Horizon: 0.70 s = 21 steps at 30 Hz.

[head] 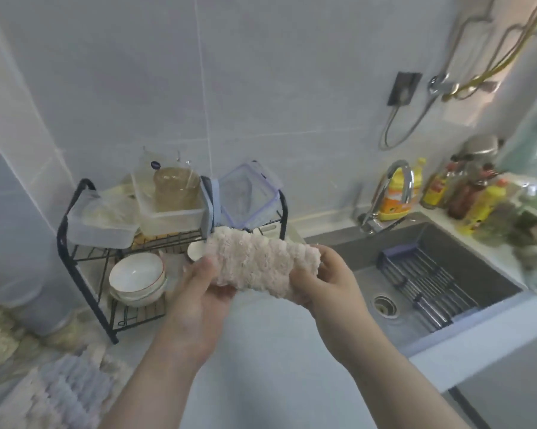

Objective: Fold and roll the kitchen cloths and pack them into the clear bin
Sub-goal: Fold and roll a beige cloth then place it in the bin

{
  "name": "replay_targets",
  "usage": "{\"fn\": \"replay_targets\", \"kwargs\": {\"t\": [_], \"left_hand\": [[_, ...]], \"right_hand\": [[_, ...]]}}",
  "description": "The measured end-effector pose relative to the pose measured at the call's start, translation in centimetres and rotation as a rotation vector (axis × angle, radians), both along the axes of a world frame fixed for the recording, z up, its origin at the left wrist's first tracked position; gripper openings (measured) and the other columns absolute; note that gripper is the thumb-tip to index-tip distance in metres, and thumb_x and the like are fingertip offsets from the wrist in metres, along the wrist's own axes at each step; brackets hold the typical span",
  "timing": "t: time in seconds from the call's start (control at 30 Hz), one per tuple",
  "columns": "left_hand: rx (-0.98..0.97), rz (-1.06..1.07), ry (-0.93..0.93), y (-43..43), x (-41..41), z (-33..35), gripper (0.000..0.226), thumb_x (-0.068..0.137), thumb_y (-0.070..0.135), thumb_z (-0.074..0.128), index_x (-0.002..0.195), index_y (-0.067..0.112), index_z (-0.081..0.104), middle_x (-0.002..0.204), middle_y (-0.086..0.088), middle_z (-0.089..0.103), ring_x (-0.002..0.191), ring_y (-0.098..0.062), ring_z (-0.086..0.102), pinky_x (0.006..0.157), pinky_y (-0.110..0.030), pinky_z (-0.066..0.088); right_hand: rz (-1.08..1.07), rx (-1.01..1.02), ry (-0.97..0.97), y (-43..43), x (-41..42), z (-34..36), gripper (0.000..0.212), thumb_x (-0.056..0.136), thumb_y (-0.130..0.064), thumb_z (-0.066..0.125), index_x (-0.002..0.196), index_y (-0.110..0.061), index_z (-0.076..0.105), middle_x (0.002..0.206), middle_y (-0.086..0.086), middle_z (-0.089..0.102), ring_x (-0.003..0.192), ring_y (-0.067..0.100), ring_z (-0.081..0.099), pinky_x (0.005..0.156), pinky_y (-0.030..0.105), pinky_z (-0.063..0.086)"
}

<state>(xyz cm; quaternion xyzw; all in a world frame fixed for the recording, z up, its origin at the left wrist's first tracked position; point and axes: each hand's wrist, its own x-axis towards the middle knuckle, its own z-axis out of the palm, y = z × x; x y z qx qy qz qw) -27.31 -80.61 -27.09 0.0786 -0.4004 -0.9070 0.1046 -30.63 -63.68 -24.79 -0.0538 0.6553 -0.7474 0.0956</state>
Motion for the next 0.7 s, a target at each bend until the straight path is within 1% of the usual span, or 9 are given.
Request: {"fn": "replay_targets", "kwargs": {"t": [0.03, 0.1, 0.17, 0.27, 0.37, 0.43, 0.5, 0.57, 0.7], "left_hand": [[0.038, -0.075, 0.002, 1.4, -0.6, 0.7, 0.067, 0.040, 0.042, 0.095, 0.098, 0.015, 0.075, 0.114, -0.008, 0.070, 0.105, -0.022, 0.066, 0.090, -0.038, 0.054], [0.061, -0.179, 0.016, 4.5, -1.8, 1.8, 0.068, 0.035, 0.036, 0.096, 0.097, 0.016, 0.075, 0.107, -0.010, 0.071, 0.097, -0.023, 0.069, 0.085, -0.039, 0.056], [0.067, -0.242, 0.037, 8.5, -2.6, 3.2, 0.069, 0.045, 0.024, 0.093, 0.108, 0.009, 0.067, 0.101, -0.013, 0.071, 0.088, -0.024, 0.070, 0.073, -0.037, 0.058], [0.068, -0.309, 0.039, 15.0, -3.7, 4.4, 0.038, 0.067, 0.011, 0.071, 0.103, 0.005, 0.063, 0.087, -0.012, 0.073, 0.077, -0.024, 0.071, 0.062, -0.034, 0.059], [0.039, -0.429, 0.029, 22.6, -4.5, 4.7, 0.046, 0.066, 0.013, 0.072, 0.110, 0.004, 0.062, 0.096, -0.015, 0.071, 0.084, -0.026, 0.070, 0.074, -0.040, 0.058], [0.001, -0.507, 0.016, 28.4, -4.9, 4.7, 0.035, 0.068, 0.010, 0.065, 0.103, 0.007, 0.063, 0.092, -0.012, 0.070, 0.078, -0.022, 0.069, 0.068, -0.035, 0.056], [-0.023, -0.589, 0.023, 34.5, -5.1, 4.7, 0.024, 0.068, 0.009, 0.064, 0.091, 0.008, 0.065, 0.087, -0.011, 0.071, 0.072, -0.020, 0.069, 0.064, -0.033, 0.056], [-0.027, -0.683, 0.032, 40.5, -5.4, 4.8, 0.019, 0.070, 0.010, 0.062, 0.088, 0.007, 0.069, 0.087, -0.011, 0.073, 0.075, -0.021, 0.071, 0.068, -0.033, 0.059], [-0.024, -0.844, 0.025, 51.1, -6.0, 5.2, 0.032, 0.079, 0.009, 0.057, 0.109, 0.000, 0.061, 0.098, -0.015, 0.073, 0.085, -0.023, 0.072, 0.073, -0.034, 0.060]], "right_hand": [[-0.058, -0.014, 0.014, 1.0, 0.2, 0.9, 0.034, 0.070, -0.012, 0.060, 0.103, -0.014, 0.061, 0.094, 0.013, 0.070, 0.083, 0.028, 0.064, 0.077, 0.049, 0.054], [-0.165, -0.026, 0.047, 3.7, 0.7, 2.2, 0.034, 0.070, -0.012, 0.062, 0.103, -0.013, 0.061, 0.095, 0.014, 0.070, 0.082, 0.026, 0.065, 0.073, 0.046, 0.055], [-0.246, -0.019, 0.074, 7.3, 1.6, 3.1, 0.035, 0.068, -0.014, 0.063, 0.103, -0.014, 0.062, 0.095, 0.011, 0.070, 0.081, 0.021, 0.067, 0.070, 0.036, 0.054], [-0.364, 0.016, 0.091, 13.8, 3.3, 3.8, 0.035, 0.068, -0.017, 0.066, 0.103, -0.017, 0.062, 0.100, 0.011, 0.070, 0.087, 0.024, 0.067, 0.073, 0.037, 0.055], [-0.491, -0.004, 0.080, 21.0, 5.1, 3.8, 0.034, 0.068, -0.019, 0.070, 0.102, -0.019, 0.063, 0.099, 0.009, 0.070, 0.083, 0.023, 0.067, 0.067, 0.033, 0.054], [-0.602, -0.029, 0.070, 26.0, 6.3, 3.5, 0.034, 0.068, -0.019, 0.070, 0.102, -0.018, 0.063, 0.096, 0.009, 0.070, 0.078, 0.021, 0.066, 0.063, 0.029, 0.051], [-0.711, -0.060, 0.064, 31.1, 7.4, 3.3, 0.033, 0.069, -0.017, 0.069, 0.101, -0.015, 0.063, 0.093, 0.008, 0.070, 0.076, 0.020, 0.065, 0.063, 0.032, 0.052], [-0.811, -0.082, 0.070, 36.5, 8.1, 3.2, 0.035, 0.068, -0.015, 0.068, 0.102, -0.012, 0.062, 0.093, 0.010, 0.071, 0.077, 0.021, 0.065, 0.067, 0.038, 0.051], [-0.952, -0.090, 0.099, 46.4, 9.0, 3.7, 0.031, 0.074, -0.006, 0.071, 0.104, -0.011, 0.062, 0.090, 0.007, 0.071, 0.077, 0.019, 0.065, 0.071, 0.040, 0.052]]}}
